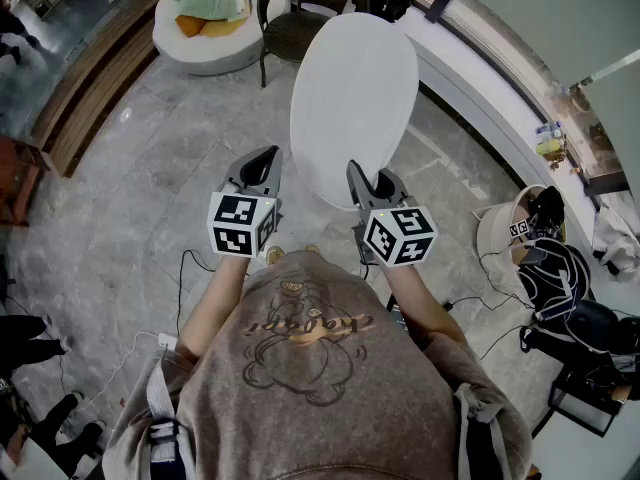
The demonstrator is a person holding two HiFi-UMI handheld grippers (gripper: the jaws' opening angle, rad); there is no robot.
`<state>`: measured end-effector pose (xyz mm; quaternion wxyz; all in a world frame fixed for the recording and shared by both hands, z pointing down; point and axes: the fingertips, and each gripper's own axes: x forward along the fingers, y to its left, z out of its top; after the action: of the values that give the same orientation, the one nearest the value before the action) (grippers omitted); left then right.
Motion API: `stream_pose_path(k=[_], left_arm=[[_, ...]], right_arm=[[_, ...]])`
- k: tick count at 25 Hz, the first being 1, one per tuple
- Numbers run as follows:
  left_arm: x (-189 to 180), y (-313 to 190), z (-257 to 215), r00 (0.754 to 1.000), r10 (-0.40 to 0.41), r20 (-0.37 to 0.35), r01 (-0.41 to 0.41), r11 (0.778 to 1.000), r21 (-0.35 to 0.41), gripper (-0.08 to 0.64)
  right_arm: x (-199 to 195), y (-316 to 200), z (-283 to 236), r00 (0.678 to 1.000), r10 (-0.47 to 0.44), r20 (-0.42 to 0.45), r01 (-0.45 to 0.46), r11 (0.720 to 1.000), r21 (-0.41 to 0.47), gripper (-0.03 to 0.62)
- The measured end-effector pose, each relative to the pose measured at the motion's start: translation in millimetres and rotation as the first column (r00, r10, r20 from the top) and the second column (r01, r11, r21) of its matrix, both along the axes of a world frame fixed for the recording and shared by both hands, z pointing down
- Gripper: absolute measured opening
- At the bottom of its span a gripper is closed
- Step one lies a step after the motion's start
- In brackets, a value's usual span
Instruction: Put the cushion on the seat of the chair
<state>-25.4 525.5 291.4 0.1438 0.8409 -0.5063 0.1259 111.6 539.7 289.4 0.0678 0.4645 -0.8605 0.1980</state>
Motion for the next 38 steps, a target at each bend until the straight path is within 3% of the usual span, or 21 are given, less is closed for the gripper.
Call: stream_pose_path(k=[23, 38], left_arm=[[24.1, 2.2, 12.1, 0.999, -0.037, -0.006, 0.037, 0.999, -0.003, 0.005], [10.8, -89.2, 25.8, 1.000, -0.020, -0.006, 0.020, 1.000, -0.024, 0.005]], right_arm=[[47.0, -3.0, 11.6, 1.000, -0.011, 0.008, 0.011, 1.000, -0.027, 0.060], [28.9, -85.8, 20.7, 1.000, -0.006, 0.025, 0.007, 0.999, -0.048, 0.060]])
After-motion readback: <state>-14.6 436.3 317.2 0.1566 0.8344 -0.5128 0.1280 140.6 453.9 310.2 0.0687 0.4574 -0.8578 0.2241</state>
